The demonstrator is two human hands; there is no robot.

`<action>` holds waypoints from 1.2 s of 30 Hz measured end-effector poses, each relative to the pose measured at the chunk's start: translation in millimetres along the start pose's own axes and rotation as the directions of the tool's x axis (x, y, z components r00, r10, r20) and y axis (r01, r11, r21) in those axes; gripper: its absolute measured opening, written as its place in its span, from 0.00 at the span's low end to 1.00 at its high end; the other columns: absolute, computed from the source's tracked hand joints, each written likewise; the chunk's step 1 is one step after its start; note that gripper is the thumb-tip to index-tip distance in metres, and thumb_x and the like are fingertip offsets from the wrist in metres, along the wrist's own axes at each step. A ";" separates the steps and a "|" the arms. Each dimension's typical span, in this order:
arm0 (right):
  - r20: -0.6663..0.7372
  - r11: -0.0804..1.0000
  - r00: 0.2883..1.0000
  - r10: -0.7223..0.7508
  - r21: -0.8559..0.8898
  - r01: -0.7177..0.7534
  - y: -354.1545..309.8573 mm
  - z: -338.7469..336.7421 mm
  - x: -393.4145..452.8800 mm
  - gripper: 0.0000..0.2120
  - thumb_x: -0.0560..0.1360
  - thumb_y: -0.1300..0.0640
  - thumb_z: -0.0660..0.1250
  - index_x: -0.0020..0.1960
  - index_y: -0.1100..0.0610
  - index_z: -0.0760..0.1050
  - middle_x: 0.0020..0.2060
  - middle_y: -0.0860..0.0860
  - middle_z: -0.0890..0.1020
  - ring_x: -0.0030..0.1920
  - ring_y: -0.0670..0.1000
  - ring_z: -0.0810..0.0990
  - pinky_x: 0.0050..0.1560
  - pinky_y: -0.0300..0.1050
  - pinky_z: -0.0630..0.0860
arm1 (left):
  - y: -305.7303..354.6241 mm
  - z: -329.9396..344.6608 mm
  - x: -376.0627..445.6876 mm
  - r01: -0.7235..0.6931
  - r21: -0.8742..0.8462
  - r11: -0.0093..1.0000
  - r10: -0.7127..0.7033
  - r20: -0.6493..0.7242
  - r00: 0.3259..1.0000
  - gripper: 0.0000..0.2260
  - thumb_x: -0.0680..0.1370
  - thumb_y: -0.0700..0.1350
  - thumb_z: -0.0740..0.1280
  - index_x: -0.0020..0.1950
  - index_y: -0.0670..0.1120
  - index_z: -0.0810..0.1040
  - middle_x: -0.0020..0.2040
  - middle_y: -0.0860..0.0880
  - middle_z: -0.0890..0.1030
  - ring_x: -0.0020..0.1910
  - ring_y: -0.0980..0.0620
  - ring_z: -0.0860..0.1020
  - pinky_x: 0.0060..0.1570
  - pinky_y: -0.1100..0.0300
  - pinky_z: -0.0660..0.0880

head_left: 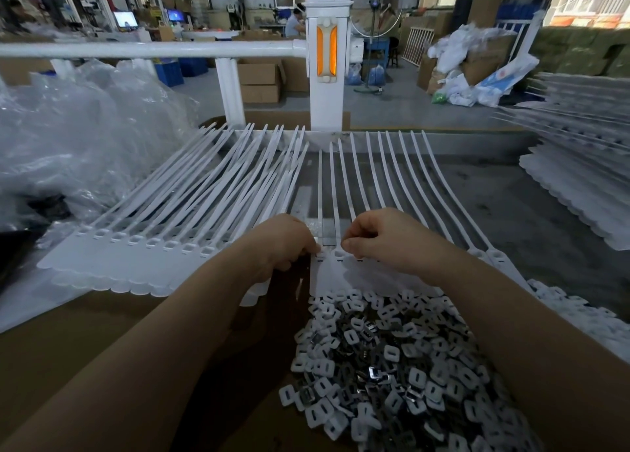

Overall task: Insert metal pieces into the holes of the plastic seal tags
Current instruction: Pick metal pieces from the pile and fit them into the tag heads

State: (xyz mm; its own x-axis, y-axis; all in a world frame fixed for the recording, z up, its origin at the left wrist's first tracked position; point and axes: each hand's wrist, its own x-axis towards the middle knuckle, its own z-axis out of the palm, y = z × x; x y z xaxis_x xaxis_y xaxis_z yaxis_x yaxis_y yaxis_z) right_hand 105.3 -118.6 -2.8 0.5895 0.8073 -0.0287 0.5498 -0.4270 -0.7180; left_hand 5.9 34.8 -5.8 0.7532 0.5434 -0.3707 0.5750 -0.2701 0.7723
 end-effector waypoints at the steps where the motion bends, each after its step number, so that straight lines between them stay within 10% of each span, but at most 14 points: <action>1: 0.000 1.000 1.000 0.003 0.001 -0.003 -0.1 0.3 0.1 0.04 0.75 0.52 0.70 0.42 0.47 0.79 0.38 0.45 0.83 0.42 0.43 0.82 0.48 0.44 0.79 | 0.3 -0.4 0.3 0.003 0.005 1.000 -0.003 0.005 1.000 0.03 0.77 0.37 0.68 0.48 0.40 0.76 0.40 0.43 0.73 0.33 0.50 0.68 0.29 0.60 0.64; 26: 0.029 1.000 1.000 0.008 -0.003 -0.008 -2.2 -1.5 -1.2 0.02 0.74 0.53 0.72 0.42 0.47 0.81 0.39 0.45 0.83 0.42 0.44 0.82 0.45 0.44 0.80 | 3.1 -1.9 1.7 -0.026 0.090 0.996 0.027 -0.003 1.000 0.05 0.73 0.40 0.73 0.43 0.43 0.78 0.39 0.44 0.77 0.32 0.51 0.71 0.21 0.66 0.65; 36: 0.581 0.970 0.804 -0.125 -0.100 0.223 -20.2 -20.5 -16.7 0.06 0.70 0.57 0.76 0.43 0.47 0.82 0.37 0.47 0.82 0.36 0.42 0.78 0.39 0.35 0.77 | -6.7 1.0 -3.3 -0.133 0.138 0.982 0.141 -0.051 0.989 0.04 0.76 0.44 0.72 0.44 0.48 0.77 0.40 0.49 0.79 0.36 0.54 0.76 0.28 0.64 0.69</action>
State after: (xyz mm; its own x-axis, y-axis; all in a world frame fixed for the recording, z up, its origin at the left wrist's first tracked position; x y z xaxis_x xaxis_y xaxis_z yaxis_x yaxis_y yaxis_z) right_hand 96.5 -131.8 26.4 0.0616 0.9395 -0.3370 0.7237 -0.2746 -0.6331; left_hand -0.1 34.1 -10.2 0.8094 0.5396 -0.2317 0.5085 -0.4465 0.7363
